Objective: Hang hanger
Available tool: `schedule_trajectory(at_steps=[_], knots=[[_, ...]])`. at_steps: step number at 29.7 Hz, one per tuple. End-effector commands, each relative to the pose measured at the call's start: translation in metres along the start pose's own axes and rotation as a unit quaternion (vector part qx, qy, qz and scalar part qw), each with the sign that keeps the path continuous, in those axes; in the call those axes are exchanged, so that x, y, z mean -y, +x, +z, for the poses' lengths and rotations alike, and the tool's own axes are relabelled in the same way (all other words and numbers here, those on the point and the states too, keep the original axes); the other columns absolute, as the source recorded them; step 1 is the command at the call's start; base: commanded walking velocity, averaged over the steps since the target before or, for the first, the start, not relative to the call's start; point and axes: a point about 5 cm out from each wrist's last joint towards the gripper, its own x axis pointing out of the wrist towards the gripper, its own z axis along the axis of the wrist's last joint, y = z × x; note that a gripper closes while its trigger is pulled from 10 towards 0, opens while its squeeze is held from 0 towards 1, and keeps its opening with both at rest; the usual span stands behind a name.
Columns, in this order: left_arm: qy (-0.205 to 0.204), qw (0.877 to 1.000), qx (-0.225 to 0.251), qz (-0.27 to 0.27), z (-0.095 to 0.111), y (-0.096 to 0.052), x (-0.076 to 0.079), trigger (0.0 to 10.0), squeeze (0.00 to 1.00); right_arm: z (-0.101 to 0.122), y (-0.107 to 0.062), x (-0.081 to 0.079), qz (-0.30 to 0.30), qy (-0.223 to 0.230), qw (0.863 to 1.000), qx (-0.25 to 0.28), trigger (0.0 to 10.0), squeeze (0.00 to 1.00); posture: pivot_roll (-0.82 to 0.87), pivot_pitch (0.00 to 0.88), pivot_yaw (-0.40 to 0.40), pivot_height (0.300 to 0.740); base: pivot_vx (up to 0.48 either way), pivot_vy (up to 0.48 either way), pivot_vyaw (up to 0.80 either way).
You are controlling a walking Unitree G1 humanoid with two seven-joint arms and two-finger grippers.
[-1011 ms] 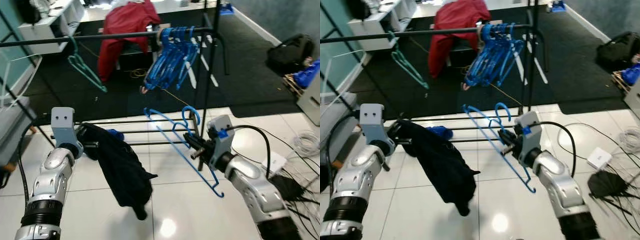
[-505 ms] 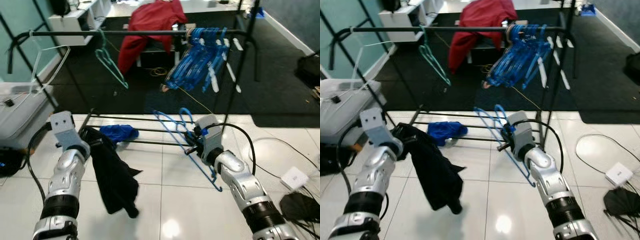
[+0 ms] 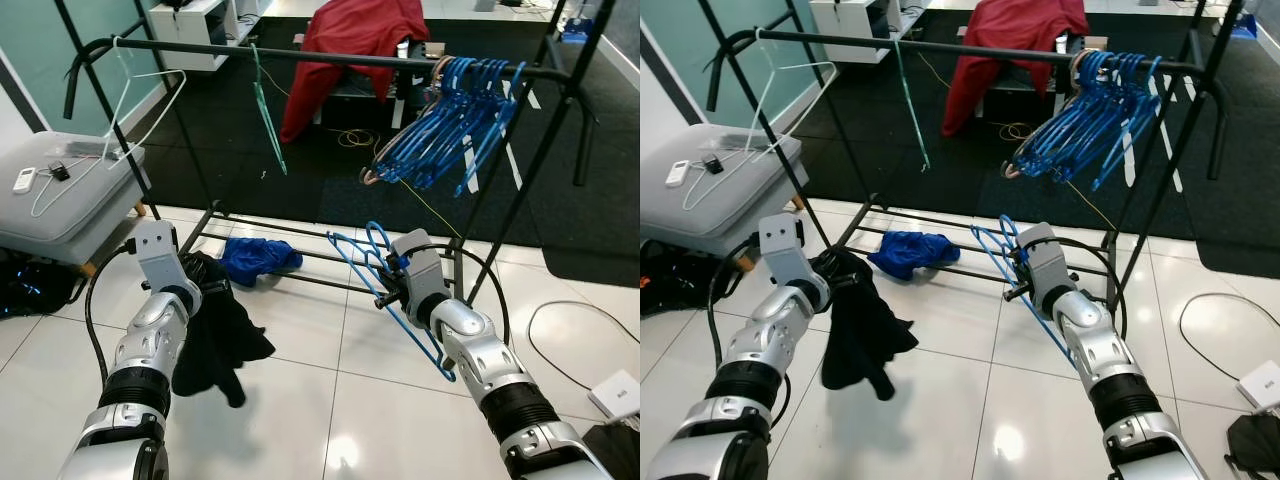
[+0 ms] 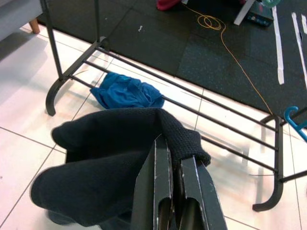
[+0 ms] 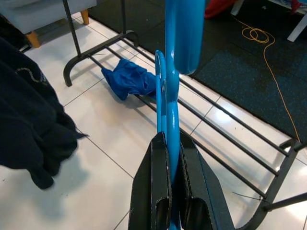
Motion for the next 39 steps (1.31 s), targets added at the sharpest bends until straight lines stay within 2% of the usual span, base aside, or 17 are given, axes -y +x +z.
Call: schedule_trajectory(at_steps=[1, 9, 13, 16, 30, 33, 39], knots=[[0.006, 1.000, 0.001, 0.001, 0.0029, 0.0012, -0.0027, 10.0, 0.00, 0.0006, 0.0021, -0.0009, 0.003, -0.003, 1.000, 0.003, 10.0, 0.00, -0.07, 0.079, 0.007, 0.740, 0.000, 0.000, 0.77], [0.015, 1.000, 0.008, -0.008, 0.0043, 0.0026, -0.0010, 10.0, 0.00, 0.0009, 0.0049, -0.0013, 0.005, -0.004, 1.000, 0.004, 10.0, 0.00, -0.07, 0.079, 0.011, 0.740, 0.000, 0.000, 0.77], [0.045, 0.999, 0.019, -0.019, 0.0079, 0.0046, 0.0030, 10.0, 0.00, 0.0016, 0.0072, -0.0010, 0.004, 0.002, 1.000, 0.008, 10.0, 0.00, -0.07, 0.079, 0.022, 0.740, -0.360, 0.000, 0.78], [0.038, 0.999, 0.034, -0.015, 0.0111, 0.0044, 0.0016, 10.0, 0.00, 0.0023, 0.0080, -0.0013, 0.003, 0.003, 1.000, 0.011, 10.0, 0.00, -0.07, 0.080, 0.024, 0.740, 0.000, 0.000, 0.77], [0.041, 0.999, 0.025, -0.020, 0.0097, 0.0064, 0.0015, 10.0, 0.00, 0.0041, 0.0106, -0.0026, 0.005, -0.001, 1.000, 0.017, 10.0, 0.00, -0.07, 0.078, 0.028, 0.740, 0.000, 0.000, 0.78], [0.034, 0.999, 0.025, -0.026, 0.0091, 0.0067, 0.0026, 10.0, 0.00, 0.0040, 0.0107, -0.0027, 0.005, -0.002, 1.000, 0.018, 10.0, 0.00, -0.07, 0.077, 0.028, 0.740, 0.000, 0.000, 0.78], [-0.004, 0.999, 0.023, -0.028, 0.0080, 0.0065, 0.0005, 10.0, 0.00, 0.0036, 0.0106, -0.0024, 0.005, -0.003, 1.000, 0.018, 10.0, 0.00, -0.07, 0.076, 0.027, 0.740, 0.000, 0.000, 0.78]])
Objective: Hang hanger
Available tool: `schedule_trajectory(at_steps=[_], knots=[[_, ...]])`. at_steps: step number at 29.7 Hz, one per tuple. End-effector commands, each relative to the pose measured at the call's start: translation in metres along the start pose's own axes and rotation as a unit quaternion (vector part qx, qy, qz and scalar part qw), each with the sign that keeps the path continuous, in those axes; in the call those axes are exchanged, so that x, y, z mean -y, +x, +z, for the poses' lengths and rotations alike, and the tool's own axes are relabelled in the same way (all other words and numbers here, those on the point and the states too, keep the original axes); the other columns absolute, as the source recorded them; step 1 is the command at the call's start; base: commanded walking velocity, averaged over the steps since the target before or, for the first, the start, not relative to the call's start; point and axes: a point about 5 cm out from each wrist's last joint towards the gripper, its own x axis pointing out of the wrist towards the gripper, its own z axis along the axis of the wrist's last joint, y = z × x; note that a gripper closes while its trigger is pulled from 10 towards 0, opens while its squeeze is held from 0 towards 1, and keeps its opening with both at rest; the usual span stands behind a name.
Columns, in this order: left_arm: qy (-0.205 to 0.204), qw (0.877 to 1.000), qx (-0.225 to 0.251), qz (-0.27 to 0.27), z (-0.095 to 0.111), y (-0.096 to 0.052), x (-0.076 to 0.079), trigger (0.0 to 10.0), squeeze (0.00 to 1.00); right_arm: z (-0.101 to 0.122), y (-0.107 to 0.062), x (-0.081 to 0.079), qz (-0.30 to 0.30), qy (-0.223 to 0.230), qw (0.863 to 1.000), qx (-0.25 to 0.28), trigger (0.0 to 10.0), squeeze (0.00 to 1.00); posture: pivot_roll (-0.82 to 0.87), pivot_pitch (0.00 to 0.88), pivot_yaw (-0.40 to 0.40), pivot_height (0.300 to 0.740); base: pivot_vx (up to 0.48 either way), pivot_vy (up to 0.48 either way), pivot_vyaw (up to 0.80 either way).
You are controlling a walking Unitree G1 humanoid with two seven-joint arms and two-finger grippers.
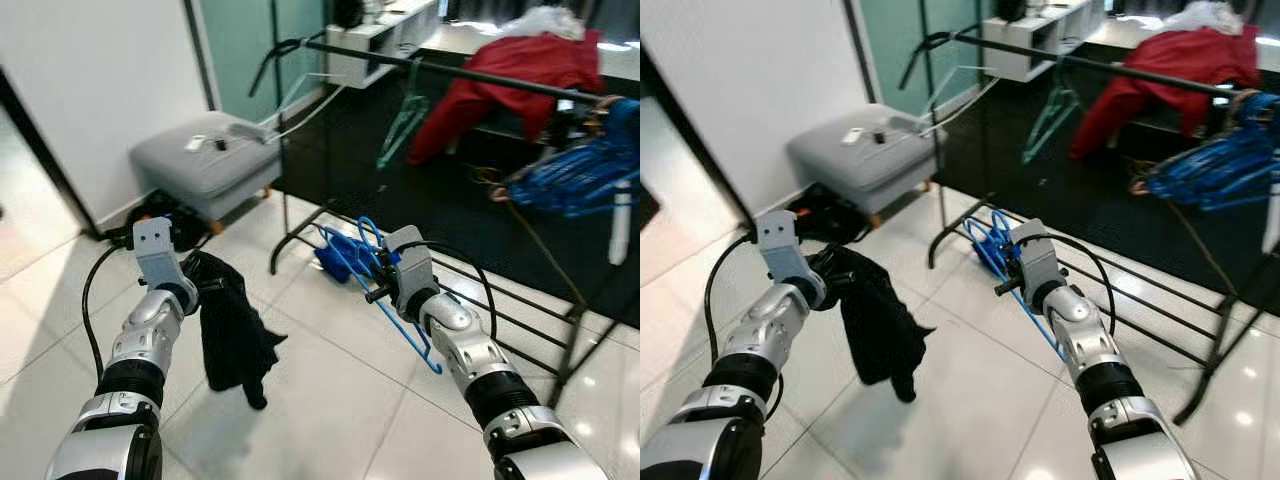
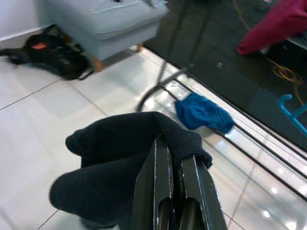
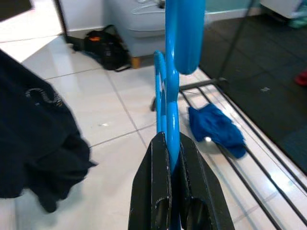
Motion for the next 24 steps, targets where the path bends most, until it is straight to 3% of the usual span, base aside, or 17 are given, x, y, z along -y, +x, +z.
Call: schedule_trajectory(at_steps=[1, 6, 24], knots=[[-0.025, 1.000, 0.004, -0.006, 0.0024, 0.0016, 0.0011, 10.0, 0.00, -0.0037, -0.0005, -0.0011, 0.003, -0.002, 1.000, -0.004, 10.0, 0.00, -0.07, 0.074, 0.027, 0.740, 0.000, 0.000, 0.77], [-0.046, 0.999, -0.003, -0.003, 0.0005, 0.0015, -0.0019, 10.0, 0.00, -0.0049, -0.0005, -0.0016, 0.005, -0.002, 1.000, -0.004, 10.0, 0.00, -0.06, 0.069, 0.030, 0.740, 0.000, 0.000, 0.78], [-0.039, 0.999, -0.020, -0.005, -0.0024, 0.0024, -0.0047, 10.0, 0.00, -0.0062, 0.0011, -0.0050, 0.007, 0.002, 1.000, -0.002, 10.0, 0.00, -0.05, 0.062, 0.038, 0.740, 0.000, 0.000, 0.78]])
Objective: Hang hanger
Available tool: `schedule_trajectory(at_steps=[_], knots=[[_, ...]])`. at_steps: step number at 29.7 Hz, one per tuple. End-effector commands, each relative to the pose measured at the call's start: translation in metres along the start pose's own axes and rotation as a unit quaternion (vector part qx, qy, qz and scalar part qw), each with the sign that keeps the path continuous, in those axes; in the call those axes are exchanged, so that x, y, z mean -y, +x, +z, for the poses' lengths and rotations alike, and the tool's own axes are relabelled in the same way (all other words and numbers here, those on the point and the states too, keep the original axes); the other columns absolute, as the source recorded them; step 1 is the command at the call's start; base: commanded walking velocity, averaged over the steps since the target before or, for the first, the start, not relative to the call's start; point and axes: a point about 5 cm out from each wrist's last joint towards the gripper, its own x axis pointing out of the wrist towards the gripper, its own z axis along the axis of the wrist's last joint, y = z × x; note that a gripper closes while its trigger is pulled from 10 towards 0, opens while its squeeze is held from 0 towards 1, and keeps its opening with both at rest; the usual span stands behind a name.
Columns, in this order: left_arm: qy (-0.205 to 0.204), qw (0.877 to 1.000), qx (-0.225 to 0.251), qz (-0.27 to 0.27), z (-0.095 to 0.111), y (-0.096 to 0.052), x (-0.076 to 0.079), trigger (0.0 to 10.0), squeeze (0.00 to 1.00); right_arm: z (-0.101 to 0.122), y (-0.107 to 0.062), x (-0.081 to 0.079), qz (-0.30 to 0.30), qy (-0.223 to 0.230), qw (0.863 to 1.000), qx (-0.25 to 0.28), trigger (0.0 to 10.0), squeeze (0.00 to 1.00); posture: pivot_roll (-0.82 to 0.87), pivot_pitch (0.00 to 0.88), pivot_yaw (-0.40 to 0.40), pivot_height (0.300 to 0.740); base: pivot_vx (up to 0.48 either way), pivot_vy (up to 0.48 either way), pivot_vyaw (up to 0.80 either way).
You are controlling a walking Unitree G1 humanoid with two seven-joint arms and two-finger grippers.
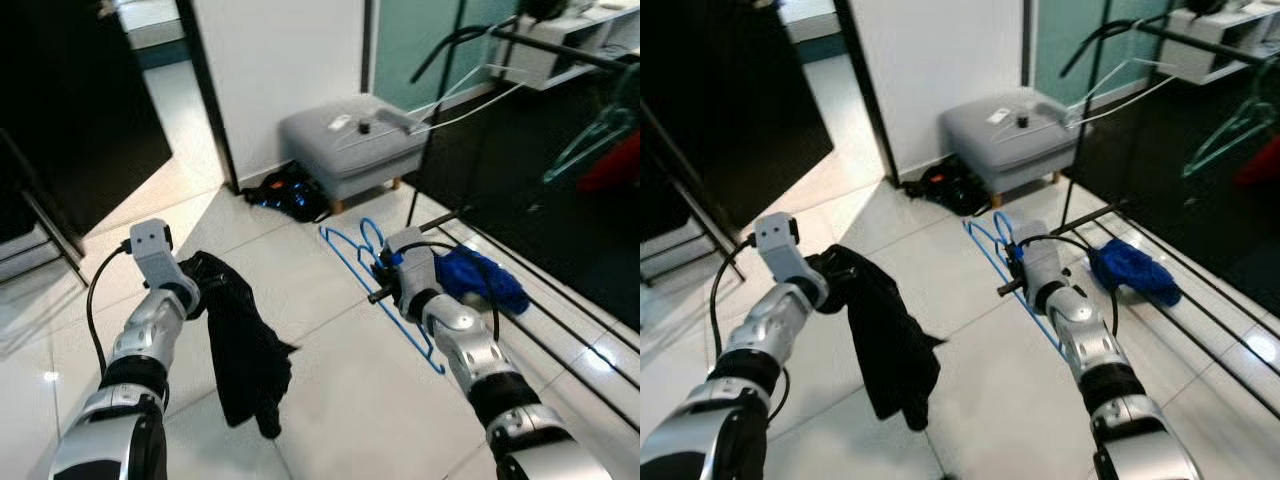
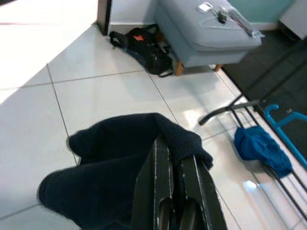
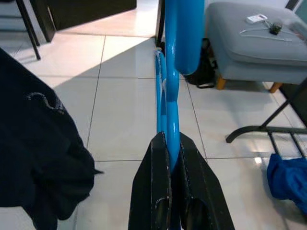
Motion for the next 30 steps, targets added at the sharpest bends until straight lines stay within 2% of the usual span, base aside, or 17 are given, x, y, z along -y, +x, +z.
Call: schedule_trajectory(at_steps=[1, 24, 30], knots=[[0.002, 1.000, -0.004, 0.004, 0.0007, -0.0004, -0.0041, 10.0, 0.00, -0.0001, 0.0019, -0.0045, 0.006, -0.002, 1.000, 0.001, 10.0, 0.00, -0.05, 0.062, 0.038, 0.740, 0.000, 0.000, 0.78], [0.001, 1.000, 0.000, 0.002, 0.0026, 0.0009, -0.0028, 10.0, 0.00, 0.0020, 0.0024, -0.0030, 0.003, -0.003, 1.000, 0.008, 10.0, 0.00, -0.05, 0.073, 0.042, 0.740, 0.000, 0.000, 0.78], [0.008, 1.000, 0.005, -0.005, 0.0044, 0.0009, -0.0018, 10.0, 0.00, 0.0064, 0.0015, -0.0034, 0.002, 0.004, 1.000, 0.030, 10.0, 0.00, -0.05, 0.076, 0.045, 0.740, 0.149, 0.000, 0.00]])
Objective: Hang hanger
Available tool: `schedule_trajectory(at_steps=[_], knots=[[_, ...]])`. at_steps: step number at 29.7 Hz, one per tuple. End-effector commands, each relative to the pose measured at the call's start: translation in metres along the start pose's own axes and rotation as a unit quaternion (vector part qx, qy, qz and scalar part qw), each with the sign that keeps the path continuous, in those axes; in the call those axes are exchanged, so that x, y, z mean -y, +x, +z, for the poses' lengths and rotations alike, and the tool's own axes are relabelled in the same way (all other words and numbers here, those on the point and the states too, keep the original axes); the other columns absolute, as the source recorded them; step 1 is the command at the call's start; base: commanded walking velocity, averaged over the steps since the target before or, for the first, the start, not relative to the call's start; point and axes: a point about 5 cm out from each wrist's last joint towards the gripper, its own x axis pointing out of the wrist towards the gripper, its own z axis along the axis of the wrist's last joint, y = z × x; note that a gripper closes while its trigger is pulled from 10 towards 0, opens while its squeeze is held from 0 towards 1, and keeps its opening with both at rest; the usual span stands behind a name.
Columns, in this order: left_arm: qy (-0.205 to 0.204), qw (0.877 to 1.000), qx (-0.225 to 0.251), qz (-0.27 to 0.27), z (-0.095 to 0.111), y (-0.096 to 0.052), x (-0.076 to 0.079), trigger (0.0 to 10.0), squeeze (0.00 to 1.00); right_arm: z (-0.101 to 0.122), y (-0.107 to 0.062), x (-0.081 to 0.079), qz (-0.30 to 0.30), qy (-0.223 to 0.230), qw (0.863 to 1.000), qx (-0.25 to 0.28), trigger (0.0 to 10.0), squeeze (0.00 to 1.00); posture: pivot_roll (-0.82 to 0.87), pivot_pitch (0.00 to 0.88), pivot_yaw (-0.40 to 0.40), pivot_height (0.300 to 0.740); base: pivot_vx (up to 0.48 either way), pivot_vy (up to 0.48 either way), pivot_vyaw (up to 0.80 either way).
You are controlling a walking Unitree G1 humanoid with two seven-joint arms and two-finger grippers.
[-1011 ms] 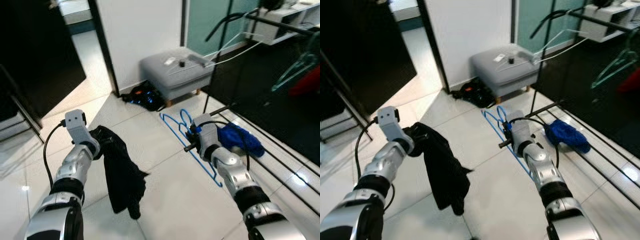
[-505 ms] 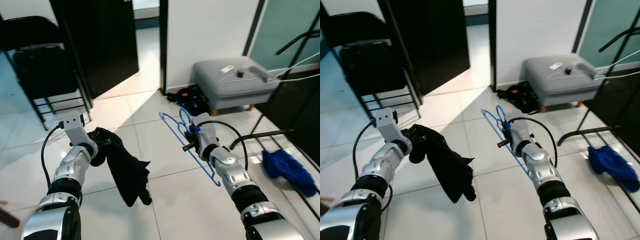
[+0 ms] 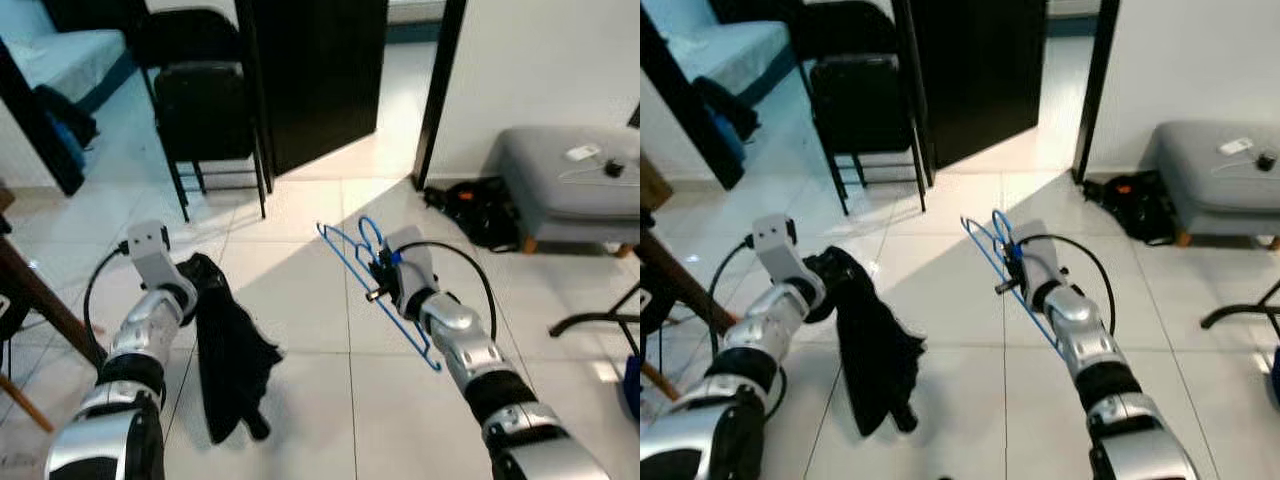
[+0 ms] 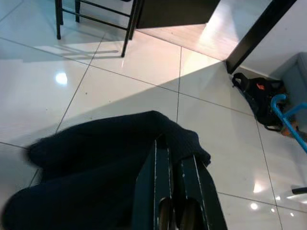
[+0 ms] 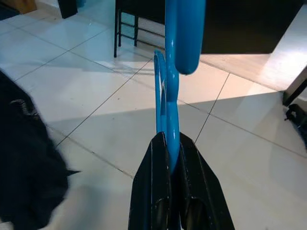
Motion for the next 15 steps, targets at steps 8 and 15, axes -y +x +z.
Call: schedule_trajectory(at_steps=[8, 15], knots=[[0.010, 1.000, 0.013, -0.010, 0.0056, 0.0011, 0.0027, 10.0, 0.00, 0.0028, -0.0013, -0.0035, 0.011, -0.007, 1.000, 0.020, 10.0, 0.00, -0.05, 0.077, 0.048, 0.740, 0.406, 0.000, 0.10], [0.011, 1.000, 0.014, -0.011, 0.0061, 0.0014, 0.0031, 10.0, 0.00, 0.0041, -0.0014, -0.0060, 0.021, -0.016, 0.999, 0.023, 10.0, 0.00, -0.05, 0.078, 0.045, 0.740, 0.438, 0.000, 0.77]])
